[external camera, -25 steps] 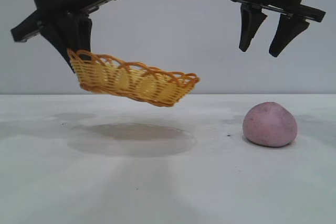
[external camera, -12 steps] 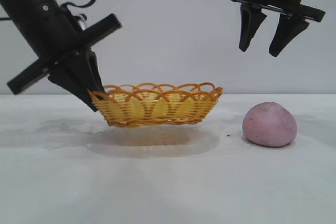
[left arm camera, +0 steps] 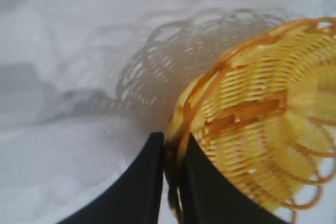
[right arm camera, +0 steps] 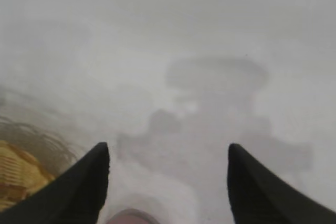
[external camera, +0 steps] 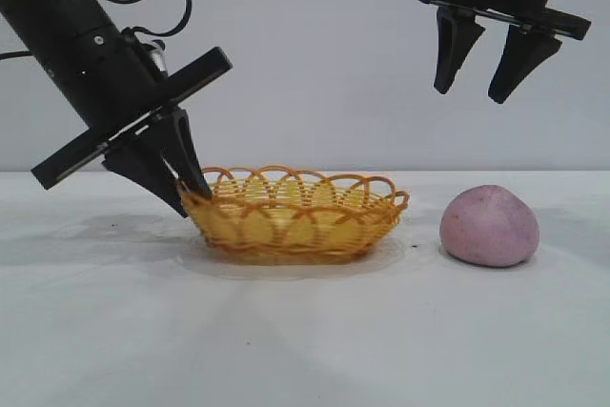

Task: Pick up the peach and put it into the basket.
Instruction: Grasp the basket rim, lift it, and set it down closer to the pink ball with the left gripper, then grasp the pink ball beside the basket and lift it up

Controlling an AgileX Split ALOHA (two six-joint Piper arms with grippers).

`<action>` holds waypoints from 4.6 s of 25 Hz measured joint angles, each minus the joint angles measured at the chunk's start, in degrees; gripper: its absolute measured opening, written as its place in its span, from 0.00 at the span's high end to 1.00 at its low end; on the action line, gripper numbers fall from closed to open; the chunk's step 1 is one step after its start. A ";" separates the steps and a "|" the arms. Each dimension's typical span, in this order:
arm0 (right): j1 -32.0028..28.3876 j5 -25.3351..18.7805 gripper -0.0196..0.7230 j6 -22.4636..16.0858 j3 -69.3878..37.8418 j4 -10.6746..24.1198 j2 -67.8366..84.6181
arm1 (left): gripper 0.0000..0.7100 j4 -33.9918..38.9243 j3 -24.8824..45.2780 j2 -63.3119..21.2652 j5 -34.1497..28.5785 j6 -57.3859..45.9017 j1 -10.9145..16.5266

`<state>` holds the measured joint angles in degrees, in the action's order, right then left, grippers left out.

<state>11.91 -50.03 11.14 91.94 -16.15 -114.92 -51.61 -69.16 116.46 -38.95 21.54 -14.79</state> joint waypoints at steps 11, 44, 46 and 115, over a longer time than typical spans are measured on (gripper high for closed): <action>0.00 0.00 0.41 0.00 0.00 0.00 0.00 | 0.51 0.63 0.00 0.00 -1.64 0.11 0.00; 0.00 -1.67 0.41 0.00 0.00 0.00 0.00 | 0.35 58.43 -15.77 -3.86 -23.03 -17.33 2.04; 0.00 -1.88 0.41 0.00 0.00 0.00 0.00 | 0.35 58.14 -15.77 -3.86 -23.86 -17.46 4.49; 0.00 -20.15 0.41 0.37 0.00 5.58 5.77 | 0.35 49.42 41.39 -117.53 -25.33 -18.70 16.99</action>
<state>11.91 -70.18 11.50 91.94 -10.57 -109.14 -2.19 -27.77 -1.06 -64.28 2.84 2.20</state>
